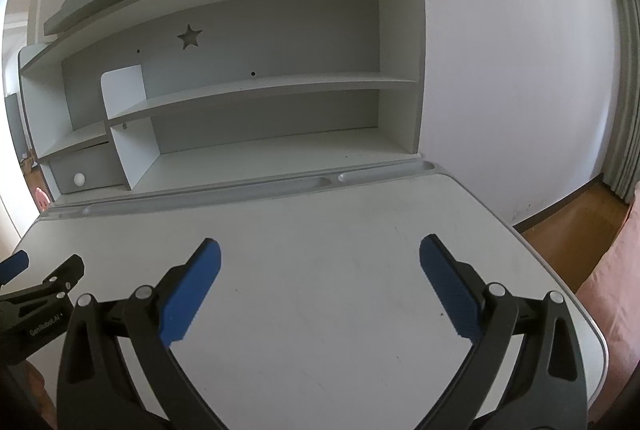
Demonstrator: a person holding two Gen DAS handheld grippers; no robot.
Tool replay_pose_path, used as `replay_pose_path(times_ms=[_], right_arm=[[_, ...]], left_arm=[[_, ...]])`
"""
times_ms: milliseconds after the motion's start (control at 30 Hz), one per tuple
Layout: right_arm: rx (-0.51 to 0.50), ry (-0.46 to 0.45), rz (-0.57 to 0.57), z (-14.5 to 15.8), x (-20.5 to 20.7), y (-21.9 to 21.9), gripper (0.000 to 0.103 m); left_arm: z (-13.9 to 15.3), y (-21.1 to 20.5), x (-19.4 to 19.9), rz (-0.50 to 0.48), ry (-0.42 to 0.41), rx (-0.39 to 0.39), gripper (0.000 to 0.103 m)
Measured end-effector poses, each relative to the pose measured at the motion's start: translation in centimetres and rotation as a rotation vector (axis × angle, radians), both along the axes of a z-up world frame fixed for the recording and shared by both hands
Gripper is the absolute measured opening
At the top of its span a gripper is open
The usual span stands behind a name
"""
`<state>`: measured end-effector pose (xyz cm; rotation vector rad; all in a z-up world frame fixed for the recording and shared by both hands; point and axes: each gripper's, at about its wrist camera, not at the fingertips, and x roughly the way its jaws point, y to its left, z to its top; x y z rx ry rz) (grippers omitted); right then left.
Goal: Collect trash
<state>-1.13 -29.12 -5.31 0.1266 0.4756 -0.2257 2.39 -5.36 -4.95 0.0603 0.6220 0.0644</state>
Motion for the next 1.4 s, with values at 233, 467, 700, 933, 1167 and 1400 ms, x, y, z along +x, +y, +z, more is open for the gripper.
replay_pose_path(times_ms=[233, 467, 700, 933, 1167, 1400], right_arm=[[0.005, 0.0, 0.001, 0.0, 0.0, -0.3, 0.096], [0.006, 0.001, 0.003, -0.1, 0.0, -0.4, 0.096], [0.007, 0.002, 0.006, -0.1, 0.0, -0.5, 0.096], [0.002, 0.01, 0.008, -0.1, 0.2, -0.2, 0.096], [0.014, 0.032, 0.013, 0.0, 0.5, -0.1, 0.096], [0.022, 0.05, 0.013, -0.1, 0.7, -0.1, 0.096]], left_arm=[[0.0, 0.0, -0.1, -0.001, 0.0, -0.002, 0.097], [0.0, -0.1, -0.1, -0.001, 0.002, 0.0, 0.097], [-0.1, -0.1, -0.1, -0.008, 0.007, -0.003, 0.097], [-0.3, -1.6, 0.0, -0.021, 0.034, 0.071, 0.097], [-0.1, -2.9, -0.7, 0.027, 0.002, 0.171, 0.097], [0.0, -2.5, -0.7, -0.054, 0.021, 0.071, 0.097]])
